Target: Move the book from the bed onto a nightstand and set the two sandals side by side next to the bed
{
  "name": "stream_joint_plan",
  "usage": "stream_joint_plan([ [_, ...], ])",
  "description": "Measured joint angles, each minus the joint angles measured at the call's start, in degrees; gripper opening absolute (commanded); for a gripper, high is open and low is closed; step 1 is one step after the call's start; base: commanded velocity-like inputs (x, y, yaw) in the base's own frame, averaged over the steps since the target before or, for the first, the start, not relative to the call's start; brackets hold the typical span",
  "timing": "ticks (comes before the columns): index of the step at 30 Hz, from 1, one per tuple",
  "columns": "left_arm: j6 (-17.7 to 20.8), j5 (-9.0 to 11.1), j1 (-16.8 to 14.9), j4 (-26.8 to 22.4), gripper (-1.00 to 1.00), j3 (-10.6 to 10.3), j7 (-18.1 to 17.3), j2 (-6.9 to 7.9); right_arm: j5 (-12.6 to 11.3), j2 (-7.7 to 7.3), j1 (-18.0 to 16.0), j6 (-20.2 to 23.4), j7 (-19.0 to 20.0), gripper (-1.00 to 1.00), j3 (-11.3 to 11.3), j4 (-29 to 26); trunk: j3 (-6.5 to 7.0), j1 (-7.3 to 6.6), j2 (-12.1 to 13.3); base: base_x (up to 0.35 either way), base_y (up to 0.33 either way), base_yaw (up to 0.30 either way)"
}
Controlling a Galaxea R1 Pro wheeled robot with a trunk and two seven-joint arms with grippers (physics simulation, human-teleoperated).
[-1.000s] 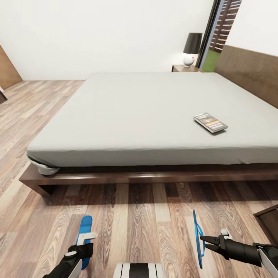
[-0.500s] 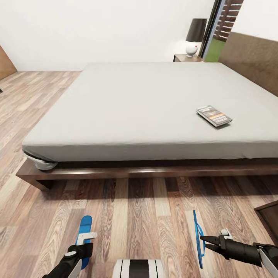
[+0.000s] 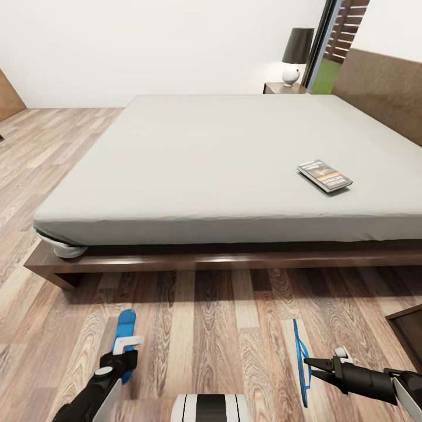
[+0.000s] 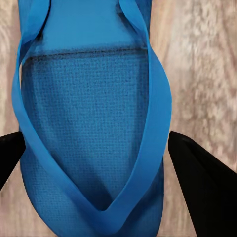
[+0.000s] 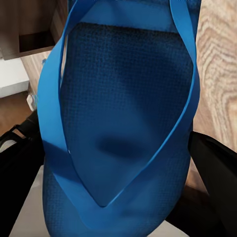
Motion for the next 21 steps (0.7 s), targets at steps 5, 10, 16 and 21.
stream_joint_plan([
  [5,0.1,0.0,0.0,-0.8,-1.0,-0.1,0.2,0.17,0.0,0.03,0.0,0.0,0.0,-1.0,0.0,0.0,0.0,0.0,0.0,0.0,0.0,0.0],
  [10,0.1,0.0,0.0,-0.9,-1.0,-0.1,0.2,0.18,-0.1,0.07,0.0,0.0,0.0,-1.0,0.0,0.0,0.0,0.0,0.0,0.0,0.0,0.0],
  [16,0.1,0.0,0.0,-0.9,-1.0,-0.1,0.3,0.17,0.0,0.05,0.0,0.0,0.0,-1.0,0.0,0.0,-1.1,0.13,-0.1,0.0,0.0,0.0],
  [21,0.1,0.0,0.0,-0.9,-1.0,-0.1,0.3,0.16,0.1,0.05,0.0,0.0,0.0,-1.0,0.0,0.0,-2.21,0.26,-0.1,0.0,0.0,0.0],
])
